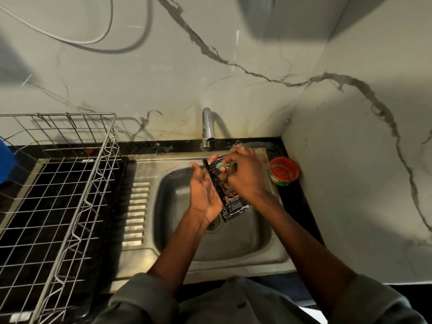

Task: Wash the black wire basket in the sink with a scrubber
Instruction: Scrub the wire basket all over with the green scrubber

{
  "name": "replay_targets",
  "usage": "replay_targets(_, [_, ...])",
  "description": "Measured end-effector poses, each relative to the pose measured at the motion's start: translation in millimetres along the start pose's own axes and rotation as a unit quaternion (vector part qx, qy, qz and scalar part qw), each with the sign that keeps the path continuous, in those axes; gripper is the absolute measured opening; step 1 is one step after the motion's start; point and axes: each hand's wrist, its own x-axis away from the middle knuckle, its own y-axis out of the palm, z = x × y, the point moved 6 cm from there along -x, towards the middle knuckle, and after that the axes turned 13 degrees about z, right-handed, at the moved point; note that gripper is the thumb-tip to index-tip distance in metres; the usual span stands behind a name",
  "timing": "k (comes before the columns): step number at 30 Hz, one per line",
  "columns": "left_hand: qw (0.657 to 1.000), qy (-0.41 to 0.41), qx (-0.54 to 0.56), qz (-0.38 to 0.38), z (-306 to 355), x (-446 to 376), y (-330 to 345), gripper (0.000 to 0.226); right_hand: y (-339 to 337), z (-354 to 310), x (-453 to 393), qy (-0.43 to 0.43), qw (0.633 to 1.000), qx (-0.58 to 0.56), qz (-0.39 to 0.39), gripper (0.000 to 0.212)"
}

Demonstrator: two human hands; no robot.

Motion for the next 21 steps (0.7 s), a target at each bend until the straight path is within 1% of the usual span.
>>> replay_targets(1, [1.0,-0.008,0.009,0.0,-1,-2,-2,0.077,-1,4,-3,0.007,1.0,0.014,0.014,0.02])
replay_targets(2, [1.0,-0.016,0.013,0.002,-1,-2,-4,0.08,-5,11,-5,0.039,0.998,0.02,0.038,0.017])
replay_targets(3, [0.999,-0.027,0.021,0.003,-2,-3,-8,0.087,-6,17,-5,0.068,0.996,0.009,0.054,0.015])
replay_targets(4, [0.999,-0.041,0.033,0.0,-2,-4,-11,0.096,-5,20,-4,0.076,0.995,-0.022,0.056,0.014])
replay_targets(5, [0.998,-0.052,0.043,0.0,-2,-6,-15,0.104,-4,18,-2,0.062,0.996,-0.057,0.043,0.014])
replay_targets(7, [0.997,-0.067,0.042,-0.002,-2,-8,-17,0.113,-5,7,-1,0.032,0.996,-0.086,0.013,0.015])
replay_targets(10, [0.997,-0.074,0.028,-0.004,-1,-7,-9,0.112,-12,-1,-13,0.034,0.993,-0.112,0.024,0.016])
replay_targets(11, [0.997,-0.066,0.029,0.005,1,-7,-7,0.11,-12,-6,-14,0.021,0.994,-0.108,0.019,0.019])
replay_targets(13, [0.997,-0.054,0.039,0.026,5,-6,-6,0.108,-3,-17,2,-0.034,0.996,-0.083,-0.014,0.028])
replay_targets(15, [0.997,-0.048,0.049,0.042,7,-8,-13,0.107,6,-18,29,-0.093,0.993,-0.057,-0.049,0.03])
replay_targets(16, [0.996,-0.044,0.054,0.047,7,-9,-16,0.108,8,-13,38,-0.103,0.993,-0.04,-0.05,0.03])
replay_targets(17, [0.997,-0.042,0.045,0.05,7,-11,-18,0.109,8,-4,39,-0.08,0.996,-0.025,-0.035,0.03])
replay_targets(19, [0.997,-0.042,0.031,0.053,5,-12,-17,0.106,0,14,36,0.038,0.999,-0.026,0.025,0.03])
replay_targets(20, [0.997,-0.039,0.034,0.051,4,-11,-15,0.103,-1,16,36,0.066,0.996,-0.033,0.045,0.028])
replay_targets(21, [0.997,-0.035,0.044,0.056,4,-12,-15,0.098,-2,7,38,0.046,0.997,-0.041,0.054,0.024])
